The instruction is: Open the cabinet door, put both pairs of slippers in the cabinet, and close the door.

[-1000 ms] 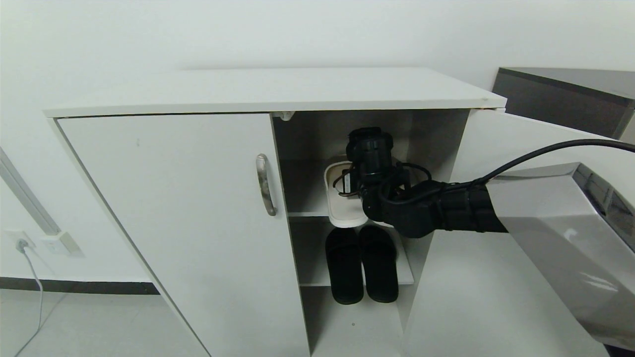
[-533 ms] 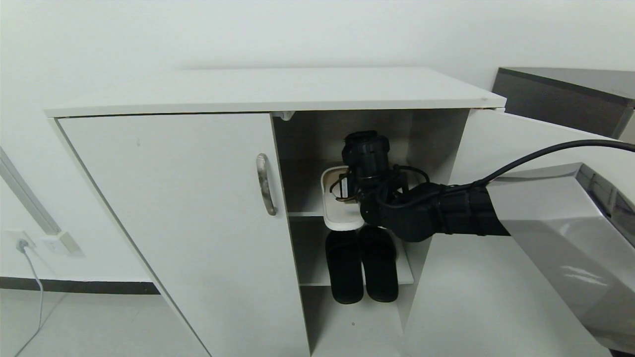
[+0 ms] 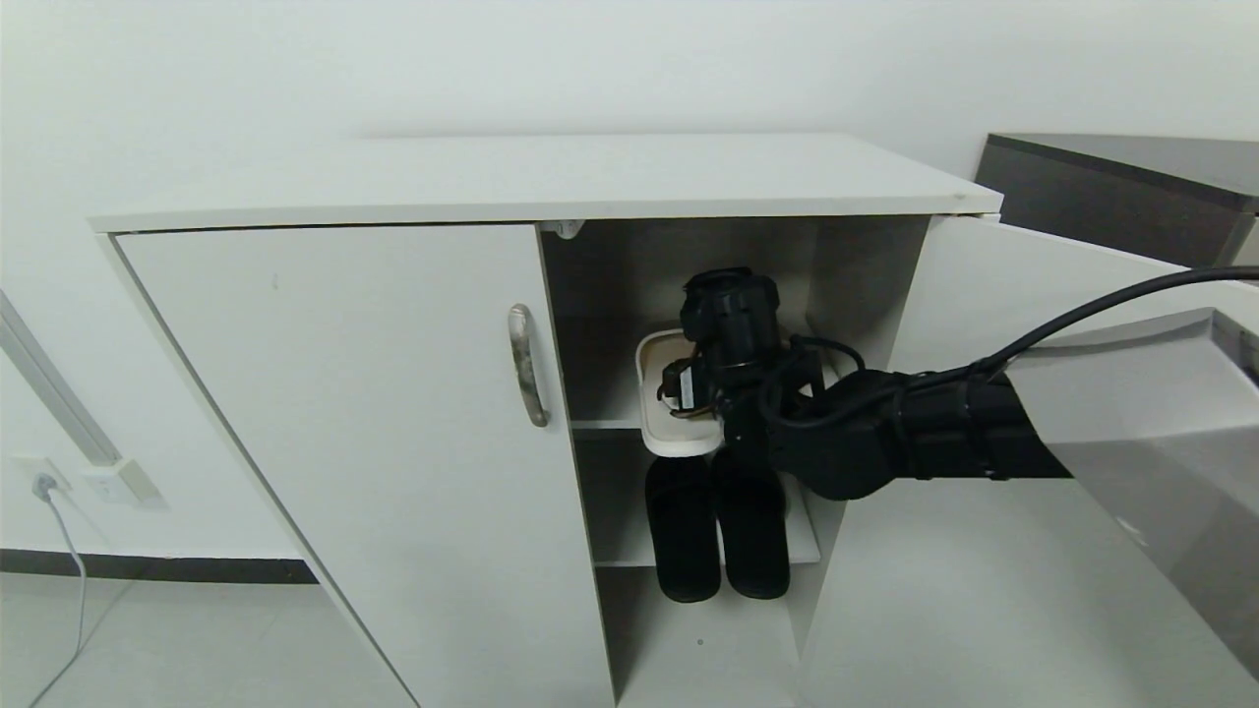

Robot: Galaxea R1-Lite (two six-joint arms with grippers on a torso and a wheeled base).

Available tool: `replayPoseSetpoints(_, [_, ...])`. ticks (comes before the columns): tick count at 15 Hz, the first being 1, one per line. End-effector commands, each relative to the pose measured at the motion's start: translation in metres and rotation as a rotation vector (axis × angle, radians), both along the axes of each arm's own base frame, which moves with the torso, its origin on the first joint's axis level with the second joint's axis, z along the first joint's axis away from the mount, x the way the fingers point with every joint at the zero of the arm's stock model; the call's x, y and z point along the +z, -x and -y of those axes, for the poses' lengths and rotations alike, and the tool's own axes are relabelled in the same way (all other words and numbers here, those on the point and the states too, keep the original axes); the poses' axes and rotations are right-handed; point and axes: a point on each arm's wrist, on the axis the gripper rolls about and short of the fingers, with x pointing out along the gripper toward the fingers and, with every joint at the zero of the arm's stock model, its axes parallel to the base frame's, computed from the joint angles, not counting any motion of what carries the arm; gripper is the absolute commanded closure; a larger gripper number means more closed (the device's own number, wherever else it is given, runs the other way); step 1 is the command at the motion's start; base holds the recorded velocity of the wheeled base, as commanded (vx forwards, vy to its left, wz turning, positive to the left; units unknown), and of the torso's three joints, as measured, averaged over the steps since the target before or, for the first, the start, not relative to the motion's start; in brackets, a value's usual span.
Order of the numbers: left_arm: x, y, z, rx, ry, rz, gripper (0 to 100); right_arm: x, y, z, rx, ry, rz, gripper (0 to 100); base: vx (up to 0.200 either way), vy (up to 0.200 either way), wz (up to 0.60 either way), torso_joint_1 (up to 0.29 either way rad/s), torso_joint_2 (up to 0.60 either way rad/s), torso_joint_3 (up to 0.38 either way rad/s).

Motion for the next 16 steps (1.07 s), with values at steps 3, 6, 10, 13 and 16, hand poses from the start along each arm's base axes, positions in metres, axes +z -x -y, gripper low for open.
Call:
replayPoseSetpoints(3, [0.0, 0.0, 0.0, 0.0, 0.0, -0.002, 100, 0.026, 0.045, 0.013, 0.054, -0.041, 0.028, 0, 0.0, 0.0, 0.0, 0.0, 0.0, 0.0])
replayPoseSetpoints(6, [0.0, 0.0, 0.0, 0.0, 0.0, -0.002, 100, 0.016, 0.087, 0.023, 0.131, -0.058, 0.048, 0, 0.0, 0.0, 0.0, 0.0, 0.0, 0.0])
replayPoseSetpoints(10, [0.0, 0.0, 0.0, -0.001, 0.0, -0.002, 100, 0.0, 0.113, 0.043, 0.227, -0.059, 0.008, 0, 0.0, 0.0, 0.0, 0.0, 0.0, 0.0])
replayPoseSetpoints(13, [0.0, 0.0, 0.0, 0.0, 0.0, -0.002, 100, -0.014, 0.117, 0.046, 0.292, -0.058, -0.009, 100, 0.0, 0.0, 0.0, 0.0, 0.0, 0.0])
replayPoseSetpoints(16, [0.0, 0.0, 0.0, 0.0, -0.001, -0.002, 100, -0.021, 0.116, 0.043, 0.31, -0.049, -0.027, 100, 0.0, 0.0, 0.0, 0.0, 0.0, 0.0])
